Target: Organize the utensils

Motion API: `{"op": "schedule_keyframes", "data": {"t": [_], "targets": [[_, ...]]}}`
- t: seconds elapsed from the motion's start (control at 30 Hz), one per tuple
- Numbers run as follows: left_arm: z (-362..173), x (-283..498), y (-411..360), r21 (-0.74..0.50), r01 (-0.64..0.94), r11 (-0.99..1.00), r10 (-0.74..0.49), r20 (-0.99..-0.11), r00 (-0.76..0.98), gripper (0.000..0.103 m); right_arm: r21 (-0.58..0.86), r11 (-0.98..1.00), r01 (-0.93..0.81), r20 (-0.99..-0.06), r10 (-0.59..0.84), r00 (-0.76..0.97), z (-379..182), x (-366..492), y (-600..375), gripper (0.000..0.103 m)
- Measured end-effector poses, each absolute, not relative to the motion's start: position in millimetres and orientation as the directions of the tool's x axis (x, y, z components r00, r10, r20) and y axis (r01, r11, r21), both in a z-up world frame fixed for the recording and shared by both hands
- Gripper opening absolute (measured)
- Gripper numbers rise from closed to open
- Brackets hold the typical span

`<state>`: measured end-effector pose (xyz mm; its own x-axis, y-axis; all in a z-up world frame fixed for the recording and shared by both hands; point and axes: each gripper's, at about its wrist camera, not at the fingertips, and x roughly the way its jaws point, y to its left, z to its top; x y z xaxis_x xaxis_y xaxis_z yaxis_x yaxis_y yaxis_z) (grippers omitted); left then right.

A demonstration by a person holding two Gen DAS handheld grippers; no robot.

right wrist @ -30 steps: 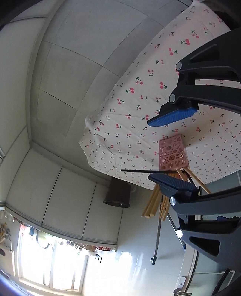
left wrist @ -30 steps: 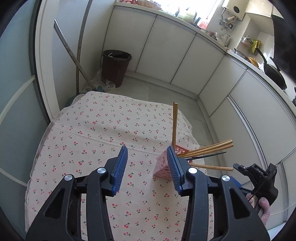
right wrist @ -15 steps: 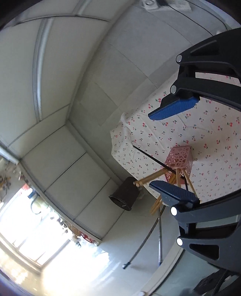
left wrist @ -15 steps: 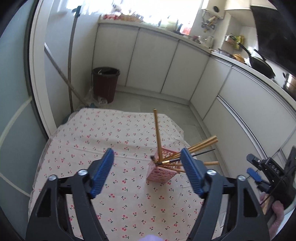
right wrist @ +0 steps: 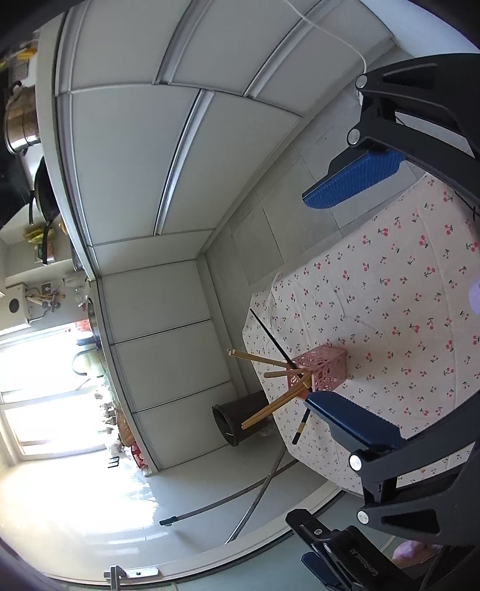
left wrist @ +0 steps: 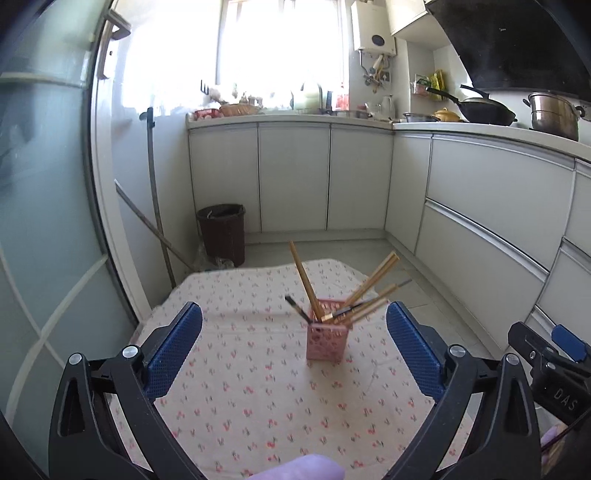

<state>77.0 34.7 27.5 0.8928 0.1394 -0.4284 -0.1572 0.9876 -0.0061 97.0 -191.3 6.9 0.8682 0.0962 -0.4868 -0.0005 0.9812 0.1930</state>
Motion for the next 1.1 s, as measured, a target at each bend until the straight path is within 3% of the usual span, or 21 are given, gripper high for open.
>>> {"op": "schedule_keyframes", "data": {"t": [0.1, 0.43, 1.1], "targets": [[20, 63, 29, 0.016, -0.163, 0.986, 0.152, -0.466, 0.872, 0.096, 0.160, 0.986, 0.047, -0.475, 0.035, 0.879, 3, 72, -195, 0.096], [12, 41, 22, 0.002, -0.149, 0.989, 0.135, -0.446, 0.885, 0.096, 0.094, 0.995, 0.043, -0.472, 0.007, 0.881, -5, 56, -184, 0.096], [3, 45, 20, -0.012, -0.115, 0.993, 0.096, -0.474, 0.875, 0.096, 0.119, 0.992, 0.048, -0.510, 0.019, 0.860, -12, 64, -186, 0.096]]}}
